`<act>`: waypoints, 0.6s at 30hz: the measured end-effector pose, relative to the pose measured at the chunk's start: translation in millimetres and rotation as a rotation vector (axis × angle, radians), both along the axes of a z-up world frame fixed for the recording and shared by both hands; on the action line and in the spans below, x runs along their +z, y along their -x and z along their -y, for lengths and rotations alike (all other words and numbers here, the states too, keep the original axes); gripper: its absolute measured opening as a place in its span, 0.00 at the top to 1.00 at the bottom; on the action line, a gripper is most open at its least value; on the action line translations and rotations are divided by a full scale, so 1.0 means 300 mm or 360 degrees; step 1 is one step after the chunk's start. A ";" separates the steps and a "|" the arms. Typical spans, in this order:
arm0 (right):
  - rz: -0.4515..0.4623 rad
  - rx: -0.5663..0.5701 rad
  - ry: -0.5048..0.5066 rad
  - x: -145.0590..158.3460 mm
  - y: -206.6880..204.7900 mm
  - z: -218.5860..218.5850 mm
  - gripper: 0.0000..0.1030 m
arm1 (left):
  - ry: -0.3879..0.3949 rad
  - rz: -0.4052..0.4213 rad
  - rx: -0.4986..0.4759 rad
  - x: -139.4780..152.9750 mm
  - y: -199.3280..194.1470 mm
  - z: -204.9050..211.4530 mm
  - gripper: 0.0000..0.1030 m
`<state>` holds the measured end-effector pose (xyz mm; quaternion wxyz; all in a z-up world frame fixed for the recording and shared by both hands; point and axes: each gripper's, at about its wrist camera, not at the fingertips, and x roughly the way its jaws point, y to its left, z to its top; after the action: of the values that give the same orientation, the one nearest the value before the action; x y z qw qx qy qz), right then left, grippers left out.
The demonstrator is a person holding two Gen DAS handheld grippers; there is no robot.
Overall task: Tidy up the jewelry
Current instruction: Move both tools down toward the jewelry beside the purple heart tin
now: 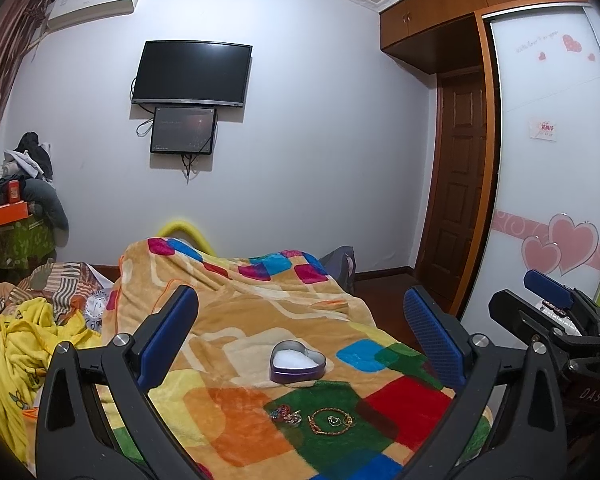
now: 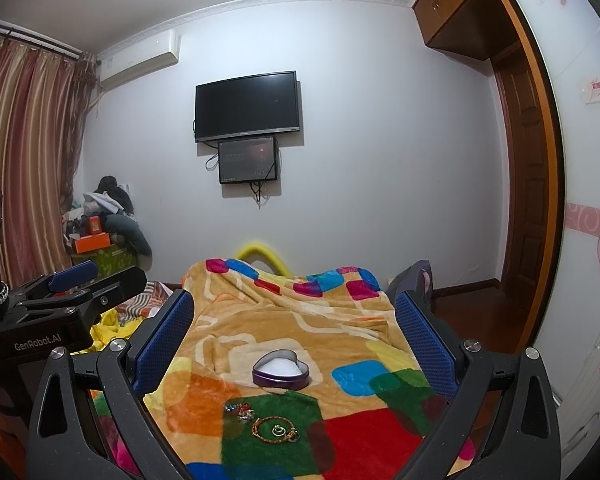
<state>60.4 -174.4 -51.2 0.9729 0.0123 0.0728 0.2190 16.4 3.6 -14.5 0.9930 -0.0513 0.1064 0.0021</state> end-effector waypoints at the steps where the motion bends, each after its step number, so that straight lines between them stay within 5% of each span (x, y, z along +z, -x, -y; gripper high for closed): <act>1: -0.0003 0.0000 0.0002 -0.006 0.001 -0.002 0.03 | 0.0000 -0.0003 0.0000 -0.002 -0.003 -0.001 0.00; 11: -0.0094 -0.0010 0.0042 -0.048 -0.035 -0.026 0.03 | -0.0003 -0.0068 0.0033 -0.044 -0.053 -0.015 0.00; 18: -0.0262 -0.0033 0.0121 -0.139 -0.135 -0.042 0.03 | -0.0018 -0.0237 0.0088 -0.140 -0.156 -0.070 0.00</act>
<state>100.9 -161.9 -92.9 0.9656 -0.0058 0.1607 0.2042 63.2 24.7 -56.3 0.9822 -0.0485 0.1785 0.0338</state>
